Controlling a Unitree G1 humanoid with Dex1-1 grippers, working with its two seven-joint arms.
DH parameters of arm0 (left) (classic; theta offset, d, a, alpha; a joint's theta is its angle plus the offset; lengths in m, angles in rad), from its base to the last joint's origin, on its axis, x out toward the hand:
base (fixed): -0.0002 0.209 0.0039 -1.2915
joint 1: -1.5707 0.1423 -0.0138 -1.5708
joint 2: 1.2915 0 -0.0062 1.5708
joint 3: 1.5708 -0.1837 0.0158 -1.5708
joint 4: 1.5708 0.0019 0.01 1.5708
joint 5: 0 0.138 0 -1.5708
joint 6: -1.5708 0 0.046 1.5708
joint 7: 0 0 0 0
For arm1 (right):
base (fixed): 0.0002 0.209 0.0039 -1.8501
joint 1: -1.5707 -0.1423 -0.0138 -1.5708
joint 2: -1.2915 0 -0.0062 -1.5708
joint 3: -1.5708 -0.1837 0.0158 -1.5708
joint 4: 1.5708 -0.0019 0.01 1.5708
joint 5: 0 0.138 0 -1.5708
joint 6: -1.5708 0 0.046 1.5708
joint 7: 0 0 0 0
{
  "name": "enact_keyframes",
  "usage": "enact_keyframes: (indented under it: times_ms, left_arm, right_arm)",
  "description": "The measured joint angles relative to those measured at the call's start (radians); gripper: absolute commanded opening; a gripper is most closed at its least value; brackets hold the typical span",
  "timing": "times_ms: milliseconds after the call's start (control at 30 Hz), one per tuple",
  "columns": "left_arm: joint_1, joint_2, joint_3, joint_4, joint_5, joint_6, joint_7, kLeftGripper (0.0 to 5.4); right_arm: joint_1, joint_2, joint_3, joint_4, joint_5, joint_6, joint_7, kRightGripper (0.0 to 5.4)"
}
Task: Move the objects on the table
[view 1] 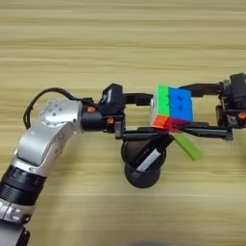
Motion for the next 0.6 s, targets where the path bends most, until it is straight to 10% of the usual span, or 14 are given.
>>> enact_keyframes:
  times_ms: [600]
  left_arm:
    - [0.007, -0.004, 0.002, -0.02, -0.004, 0.003, 0.001, 3.27]
  right_arm:
    - [0.02, 0.0, 0.017, 0.001, 0.005, 0.0, -0.001, 4.11]
